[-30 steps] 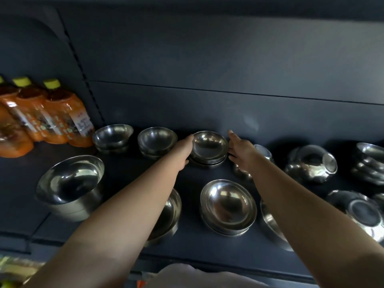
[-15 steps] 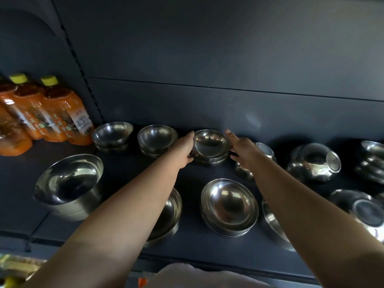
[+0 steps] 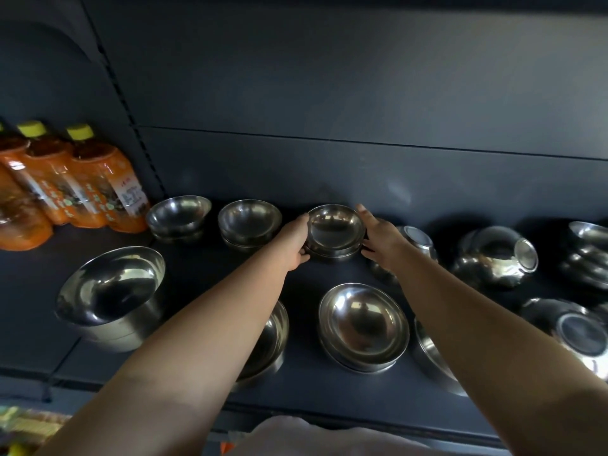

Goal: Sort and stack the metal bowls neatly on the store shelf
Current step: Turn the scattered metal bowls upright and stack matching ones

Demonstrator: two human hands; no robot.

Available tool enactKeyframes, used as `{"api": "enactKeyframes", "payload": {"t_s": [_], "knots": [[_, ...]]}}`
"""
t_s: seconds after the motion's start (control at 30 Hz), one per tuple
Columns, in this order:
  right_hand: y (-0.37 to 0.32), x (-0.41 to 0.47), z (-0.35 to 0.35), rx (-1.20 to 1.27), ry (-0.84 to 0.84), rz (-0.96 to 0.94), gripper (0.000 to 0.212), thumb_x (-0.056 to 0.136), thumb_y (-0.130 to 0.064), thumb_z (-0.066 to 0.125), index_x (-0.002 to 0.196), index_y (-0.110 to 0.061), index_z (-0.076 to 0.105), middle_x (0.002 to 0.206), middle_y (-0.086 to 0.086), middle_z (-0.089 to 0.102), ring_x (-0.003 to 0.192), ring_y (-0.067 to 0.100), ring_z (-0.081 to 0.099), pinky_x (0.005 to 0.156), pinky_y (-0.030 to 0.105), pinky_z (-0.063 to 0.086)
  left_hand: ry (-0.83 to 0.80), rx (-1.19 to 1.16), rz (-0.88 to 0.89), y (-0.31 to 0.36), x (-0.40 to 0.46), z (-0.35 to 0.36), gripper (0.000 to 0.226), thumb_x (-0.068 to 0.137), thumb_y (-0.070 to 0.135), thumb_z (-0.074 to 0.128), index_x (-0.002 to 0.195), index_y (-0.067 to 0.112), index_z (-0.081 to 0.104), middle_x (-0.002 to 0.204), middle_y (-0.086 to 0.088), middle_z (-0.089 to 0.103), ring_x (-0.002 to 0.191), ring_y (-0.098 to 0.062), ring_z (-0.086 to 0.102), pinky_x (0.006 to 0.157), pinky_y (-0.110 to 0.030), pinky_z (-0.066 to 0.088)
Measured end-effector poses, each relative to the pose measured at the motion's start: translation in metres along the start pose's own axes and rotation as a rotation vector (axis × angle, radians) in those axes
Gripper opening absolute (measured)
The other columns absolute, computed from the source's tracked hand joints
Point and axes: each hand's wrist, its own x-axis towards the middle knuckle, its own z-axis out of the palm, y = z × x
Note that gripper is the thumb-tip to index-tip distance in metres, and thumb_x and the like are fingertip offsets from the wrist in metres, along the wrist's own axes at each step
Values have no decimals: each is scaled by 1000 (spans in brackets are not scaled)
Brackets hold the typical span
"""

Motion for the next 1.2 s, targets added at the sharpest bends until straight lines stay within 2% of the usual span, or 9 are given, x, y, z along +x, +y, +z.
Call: {"api": "enactKeyframes", "payload": {"t_s": [0.2, 0.33, 0.43, 0.57, 0.67, 0.83, 1.0, 1.13, 1.2], "knots": [[1, -7, -2, 46, -49, -4, 31, 90, -55, 48, 101, -27, 57, 116, -1, 58, 113, 19, 49, 90, 34, 37, -3, -66, 16, 3, -7, 1, 39, 98, 36, 37, 124, 11, 50, 117, -8, 56, 96, -20, 47, 101, -37, 35], [3, -10, -7, -15, 44, -146, 34, 94, -46, 48, 114, -21, 57, 107, 1, 58, 111, 21, 51, 100, 37, 38, 34, -57, 36, 5, -17, 1, 45, 98, 35, 38, 138, 14, 37, 144, -8, 38, 130, -27, 37, 108, -40, 29], [5, -19, -12, -42, 81, -220, 21, 95, -36, 50, 100, -19, 60, 108, 10, 64, 113, 30, 56, 98, 42, 42, 79, -18, 87, 5, -22, -2, 52, 98, 39, 38, 143, 14, 30, 151, -6, 30, 137, -25, 30, 109, -39, 29], [9, -39, -19, 20, 131, -306, 14, 95, -19, 52, 85, -20, 62, 80, -2, 61, 89, 19, 58, 67, 25, 41, 81, 55, 230, 1, -41, -3, 51, 98, 42, 35, 135, 8, 43, 138, -9, 47, 126, -22, 44, 106, -37, 32], [16, -59, -28, -36, 180, -346, 14, 92, -16, 57, 103, -12, 66, 76, -5, 61, 73, 10, 57, 71, 24, 44, 20, 142, 410, -4, -69, 7, 41, 99, 34, 33, 119, 9, 58, 124, -6, 58, 106, -13, 52, 96, -29, 37], [35, -105, -56, -223, 275, -344, 4, 87, -19, 63, 88, -21, 66, 84, 3, 62, 81, 19, 54, 78, 34, 43, -17, 301, 621, -20, -116, 28, 33, 98, 33, 39, 75, 25, 63, 85, 4, 68, 91, -15, 61, 86, -27, 43], [60, -152, -82, -329, 444, -255, 14, 88, -19, 58, 96, -17, 70, 88, 5, 64, 86, 20, 58, 75, 25, 41, -146, 427, 675, -44, -156, 49, 32, 97, 38, 39, 74, 30, 60, 76, 16, 62, 84, -5, 59, 79, -23, 43], [89, -173, -101, -380, 544, -160, 25, 90, -20, 58, 112, -11, 67, 112, 10, 67, 108, 26, 59, 77, 24, 37, -239, 521, 697, -69, -176, 70, 33, 96, 38, 40, 80, 24, 64, 84, 8, 67, 90, -9, 61, 75, -13, 40], [105, -177, -110, -384, 574, -146, 31, 90, -24, 60, 118, -11, 63, 119, 8, 66, 113, 25, 58, 79, 23, 35, -285, 550, 700, -82, -182, 78, 35, 97, 37, 40, 89, 17, 68, 93, 0, 70, 92, -13, 61, 78, -20, 43]]}}
